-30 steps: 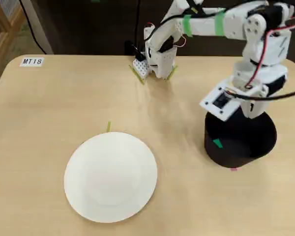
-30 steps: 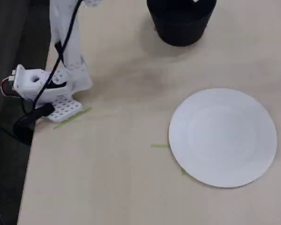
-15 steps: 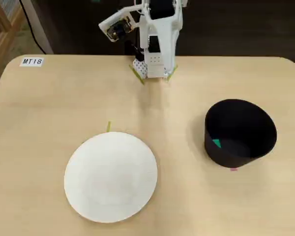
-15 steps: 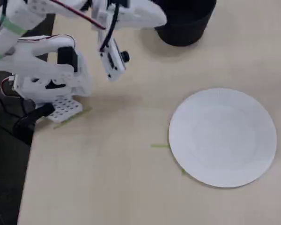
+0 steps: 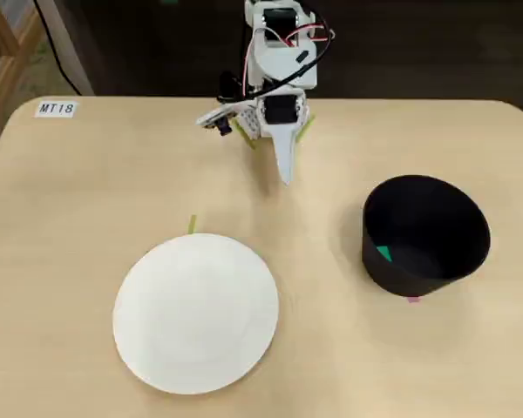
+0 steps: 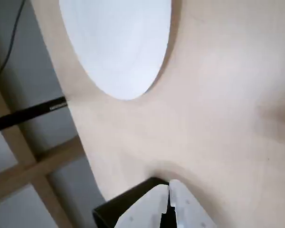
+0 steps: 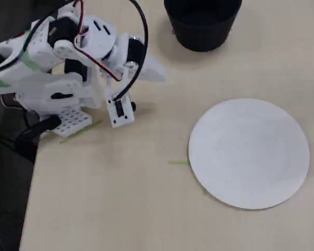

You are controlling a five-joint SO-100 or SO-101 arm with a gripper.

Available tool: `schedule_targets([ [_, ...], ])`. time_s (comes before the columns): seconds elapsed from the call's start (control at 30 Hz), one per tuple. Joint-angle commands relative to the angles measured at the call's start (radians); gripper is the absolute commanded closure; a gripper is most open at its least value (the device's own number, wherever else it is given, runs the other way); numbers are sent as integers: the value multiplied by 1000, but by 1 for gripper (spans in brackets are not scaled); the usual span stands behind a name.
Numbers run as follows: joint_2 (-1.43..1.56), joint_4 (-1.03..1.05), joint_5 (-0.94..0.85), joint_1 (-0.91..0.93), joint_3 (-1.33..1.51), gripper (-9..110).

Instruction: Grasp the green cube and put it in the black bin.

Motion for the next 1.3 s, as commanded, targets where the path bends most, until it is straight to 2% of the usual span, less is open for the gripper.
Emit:
schedule_targets([
  [0.0,3,5,-23,-5,25,102],
  [0.27,5,15,-46,-2,98,102],
  [1.27,5,5,-34,-2,101,101],
])
